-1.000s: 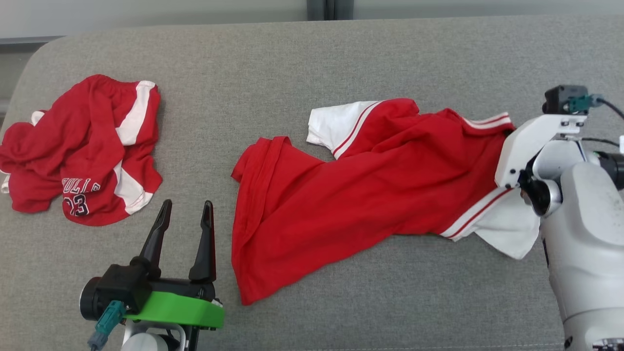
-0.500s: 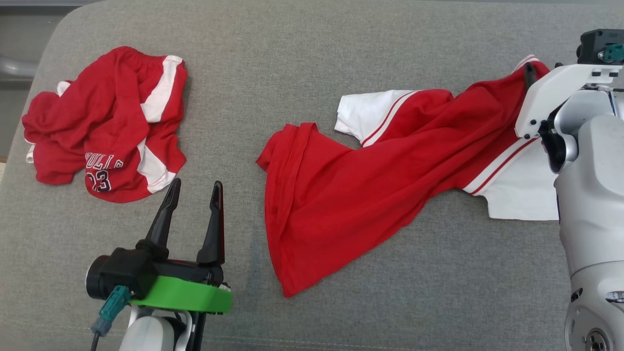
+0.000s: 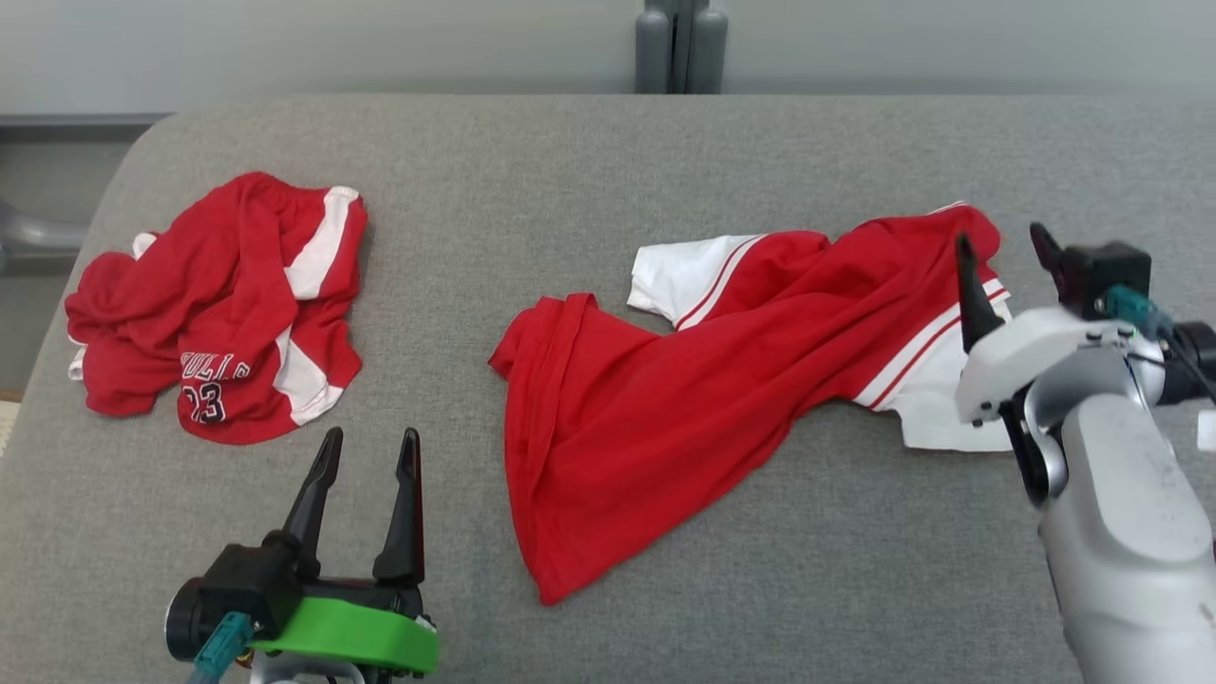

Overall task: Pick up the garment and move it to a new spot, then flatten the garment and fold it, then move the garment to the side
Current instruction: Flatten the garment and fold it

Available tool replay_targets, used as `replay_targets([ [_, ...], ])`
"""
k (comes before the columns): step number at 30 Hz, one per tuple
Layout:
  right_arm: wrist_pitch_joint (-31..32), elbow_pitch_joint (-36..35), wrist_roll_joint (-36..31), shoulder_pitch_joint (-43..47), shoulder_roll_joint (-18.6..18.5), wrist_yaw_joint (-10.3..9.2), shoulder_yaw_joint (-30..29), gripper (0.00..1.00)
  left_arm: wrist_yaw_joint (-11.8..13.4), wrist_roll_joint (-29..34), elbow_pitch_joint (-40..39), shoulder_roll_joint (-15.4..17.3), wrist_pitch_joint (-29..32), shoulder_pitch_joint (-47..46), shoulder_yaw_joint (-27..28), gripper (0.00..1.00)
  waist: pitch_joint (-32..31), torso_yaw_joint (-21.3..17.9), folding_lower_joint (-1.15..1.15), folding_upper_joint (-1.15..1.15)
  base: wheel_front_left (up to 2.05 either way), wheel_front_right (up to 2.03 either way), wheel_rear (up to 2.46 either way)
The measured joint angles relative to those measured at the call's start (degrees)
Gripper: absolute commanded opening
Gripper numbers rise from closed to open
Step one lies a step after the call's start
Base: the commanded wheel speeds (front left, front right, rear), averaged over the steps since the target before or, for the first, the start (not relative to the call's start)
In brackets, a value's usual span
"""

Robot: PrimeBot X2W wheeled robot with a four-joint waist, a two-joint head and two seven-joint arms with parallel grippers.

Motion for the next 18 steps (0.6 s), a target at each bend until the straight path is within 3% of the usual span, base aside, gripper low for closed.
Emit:
replay_targets([
  [10, -6.8, -18.06, 4.42, 22.14, 3.55, -0.01, 2.63, 1.0, 0.79, -1.19, 2.65, -0.02, 0.0, 3.46, 2.13, 1.0, -6.57, -2.18, 0.0, 0.0, 0.0, 0.0, 0.0],
  [18, -6.86, -23.03, 4.99, 31.06, 4.67, -0.01, 1.04, 1.0, 1.15, -1.53, 5.2, -0.01, 0.0, 4.41, 2.75, 1.0, -9.61, -3.41, 0.0, 0.0, 0.0, 0.0, 0.0],
])
